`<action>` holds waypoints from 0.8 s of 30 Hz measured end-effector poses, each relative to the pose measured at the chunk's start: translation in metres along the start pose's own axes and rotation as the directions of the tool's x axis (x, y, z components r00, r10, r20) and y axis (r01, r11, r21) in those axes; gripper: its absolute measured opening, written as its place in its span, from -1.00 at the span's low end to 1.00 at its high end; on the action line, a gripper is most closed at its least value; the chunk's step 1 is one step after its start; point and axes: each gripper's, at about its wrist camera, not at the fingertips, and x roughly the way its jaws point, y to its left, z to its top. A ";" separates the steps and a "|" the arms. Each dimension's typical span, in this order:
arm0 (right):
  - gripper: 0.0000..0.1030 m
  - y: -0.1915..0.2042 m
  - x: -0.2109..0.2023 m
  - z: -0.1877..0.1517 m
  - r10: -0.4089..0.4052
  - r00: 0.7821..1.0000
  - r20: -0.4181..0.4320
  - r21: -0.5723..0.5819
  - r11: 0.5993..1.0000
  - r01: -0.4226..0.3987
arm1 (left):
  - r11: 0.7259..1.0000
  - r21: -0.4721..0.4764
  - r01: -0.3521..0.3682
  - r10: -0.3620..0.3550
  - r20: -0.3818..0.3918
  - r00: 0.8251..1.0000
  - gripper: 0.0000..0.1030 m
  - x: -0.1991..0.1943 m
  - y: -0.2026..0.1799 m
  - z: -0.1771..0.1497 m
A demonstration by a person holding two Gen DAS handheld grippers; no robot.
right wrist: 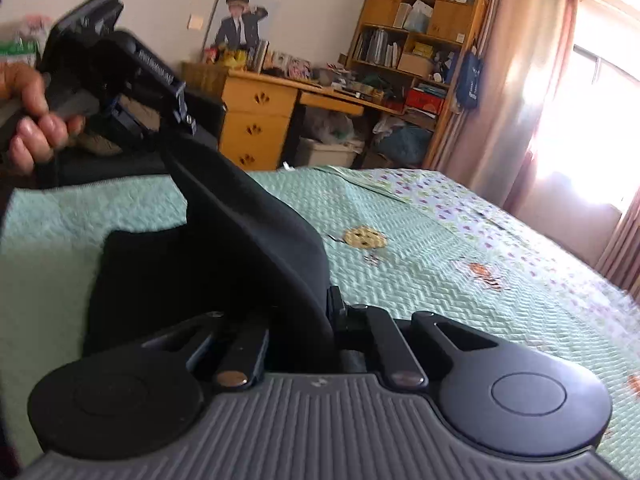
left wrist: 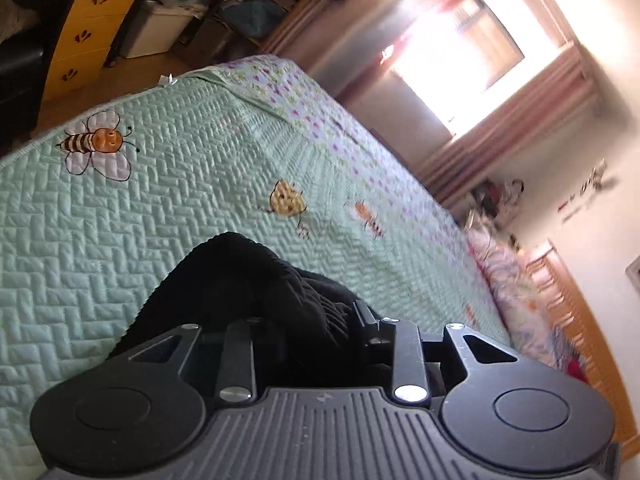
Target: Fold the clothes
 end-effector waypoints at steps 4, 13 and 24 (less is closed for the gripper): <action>-0.83 0.008 -0.001 -0.003 0.058 0.998 -0.017 0.001 0.998 -0.058 | 0.998 -0.044 -0.041 0.039 -0.048 0.998 -0.35 0.003 0.027 -0.012; -0.82 0.070 0.021 -0.031 0.163 0.978 -0.129 -0.118 0.977 -0.179 | 0.987 -0.082 -0.142 0.131 -0.121 0.984 -0.34 0.009 0.089 -0.038; -0.80 0.091 0.029 -0.043 0.188 0.962 -0.196 -0.163 0.962 -0.221 | 0.978 -0.068 -0.196 0.184 -0.148 0.972 -0.29 0.017 0.105 -0.053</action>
